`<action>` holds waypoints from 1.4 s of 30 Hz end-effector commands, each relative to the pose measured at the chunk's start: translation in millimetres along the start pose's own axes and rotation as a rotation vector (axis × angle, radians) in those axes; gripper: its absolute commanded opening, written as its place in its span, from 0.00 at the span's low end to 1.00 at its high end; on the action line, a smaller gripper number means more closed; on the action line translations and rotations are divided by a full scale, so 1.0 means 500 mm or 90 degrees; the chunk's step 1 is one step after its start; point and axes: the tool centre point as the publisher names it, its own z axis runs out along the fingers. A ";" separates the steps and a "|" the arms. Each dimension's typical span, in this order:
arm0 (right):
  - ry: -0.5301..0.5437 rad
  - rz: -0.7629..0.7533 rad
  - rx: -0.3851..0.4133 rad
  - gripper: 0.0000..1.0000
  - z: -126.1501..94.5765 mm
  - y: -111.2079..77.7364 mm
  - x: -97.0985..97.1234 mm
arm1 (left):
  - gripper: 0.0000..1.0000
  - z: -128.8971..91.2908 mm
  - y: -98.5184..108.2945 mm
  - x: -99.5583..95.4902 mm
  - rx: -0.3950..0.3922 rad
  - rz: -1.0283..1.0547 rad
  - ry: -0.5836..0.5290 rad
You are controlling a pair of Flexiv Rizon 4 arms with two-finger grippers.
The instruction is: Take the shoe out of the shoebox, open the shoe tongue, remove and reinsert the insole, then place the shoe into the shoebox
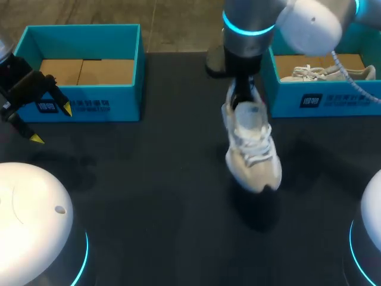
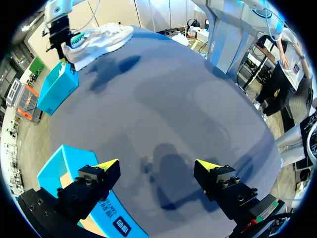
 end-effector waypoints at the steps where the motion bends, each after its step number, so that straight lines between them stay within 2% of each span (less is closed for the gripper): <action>1: 0.014 0.008 -0.025 0.00 -0.008 -0.050 -0.042 | 1.00 -0.001 -0.001 0.001 -0.002 0.000 0.001; 16: 0.014 0.008 -0.025 0.00 -0.008 -0.050 -0.042 | 1.00 -0.001 -0.001 0.001 -0.002 0.000 0.001; 20: -0.010 0.007 0.031 0.00 -0.058 -0.086 -0.109 | 1.00 -0.001 -0.001 0.001 -0.002 0.000 0.001; 21: -0.010 0.006 0.031 0.00 -0.070 -0.095 -0.120 | 1.00 -0.001 -0.001 0.001 -0.002 0.000 0.001; 26: 0.002 -0.007 0.049 0.00 -0.107 -0.123 -0.142 | 1.00 -0.001 -0.001 0.001 -0.002 0.000 0.001; 31: 0.007 -0.027 0.033 0.00 -0.128 -0.147 -0.161 | 1.00 -0.001 -0.001 0.001 -0.002 0.000 0.001; 37: -0.010 -0.038 0.062 0.00 -0.135 -0.190 -0.220 | 1.00 -0.001 -0.001 0.001 -0.002 0.000 0.001; 42: -0.005 -0.035 0.063 0.00 -0.111 -0.239 -0.291 | 1.00 -0.001 -0.001 0.001 -0.002 0.000 0.001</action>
